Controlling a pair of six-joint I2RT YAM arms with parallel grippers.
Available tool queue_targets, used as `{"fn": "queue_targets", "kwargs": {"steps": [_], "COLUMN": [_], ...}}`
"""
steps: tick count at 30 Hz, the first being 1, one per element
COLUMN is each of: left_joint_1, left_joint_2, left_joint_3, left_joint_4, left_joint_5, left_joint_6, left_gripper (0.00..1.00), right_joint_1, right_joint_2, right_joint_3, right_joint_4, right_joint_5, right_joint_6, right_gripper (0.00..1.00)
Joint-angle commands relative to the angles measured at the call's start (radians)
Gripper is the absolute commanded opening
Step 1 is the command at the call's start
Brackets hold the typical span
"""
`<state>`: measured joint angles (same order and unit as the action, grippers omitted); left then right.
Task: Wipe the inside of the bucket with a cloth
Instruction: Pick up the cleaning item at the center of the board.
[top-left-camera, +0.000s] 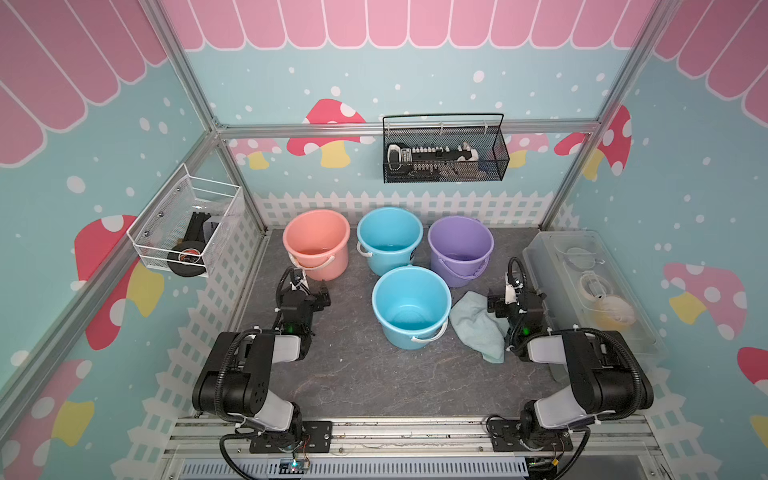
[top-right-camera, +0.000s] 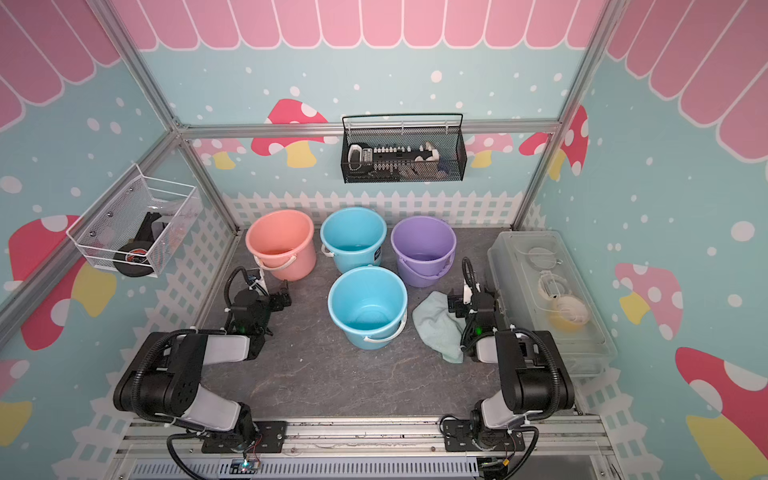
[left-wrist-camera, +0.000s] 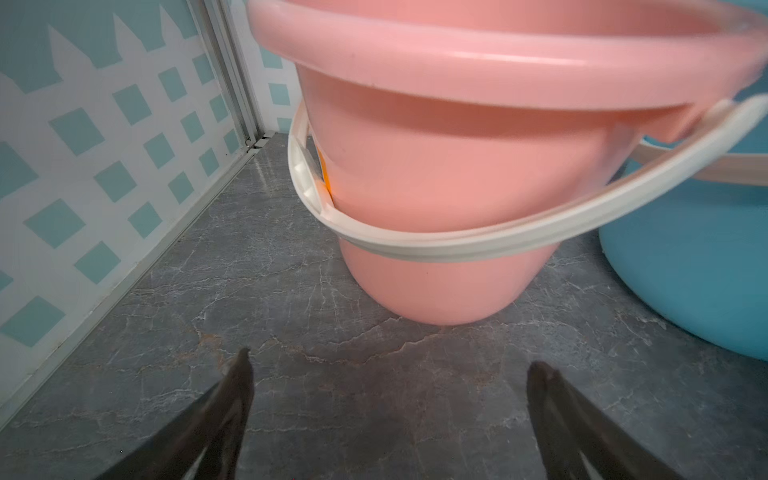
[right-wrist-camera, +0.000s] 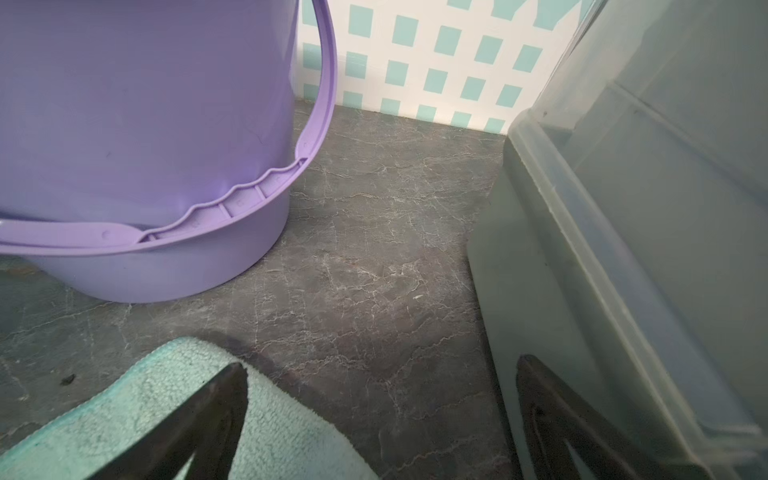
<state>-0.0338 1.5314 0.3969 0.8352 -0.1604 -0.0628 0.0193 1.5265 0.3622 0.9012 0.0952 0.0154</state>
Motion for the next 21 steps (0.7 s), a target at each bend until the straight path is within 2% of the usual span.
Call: {"fn": "queue_targets", "kwargs": {"steps": [1, 7, 9, 21], "left_joint_1": [0.005, 0.006, 0.005, 0.005], "left_joint_2": [-0.001, 0.0, -0.001, 0.0], "left_joint_3": [0.011, 0.011, 0.011, 0.01], "left_joint_4": [0.007, 0.007, 0.007, 0.009], "left_joint_5": [0.009, 0.01, 0.009, 0.007], "left_joint_6": [0.017, 0.017, 0.017, 0.017], "left_gripper": [0.99, 0.99, 0.99, 0.99], "right_joint_1": [-0.005, -0.007, -0.008, -0.01], "right_joint_2": [-0.006, -0.007, -0.004, -0.008], "right_joint_3": [-0.008, -0.008, 0.004, 0.0], "right_joint_4": [0.019, 0.019, 0.001, 0.006], "right_joint_5": [-0.009, -0.009, 0.036, 0.035], "right_joint_6": [-0.005, -0.004, 0.018, 0.017], "right_gripper": [0.99, 0.99, 0.99, 0.99]}}
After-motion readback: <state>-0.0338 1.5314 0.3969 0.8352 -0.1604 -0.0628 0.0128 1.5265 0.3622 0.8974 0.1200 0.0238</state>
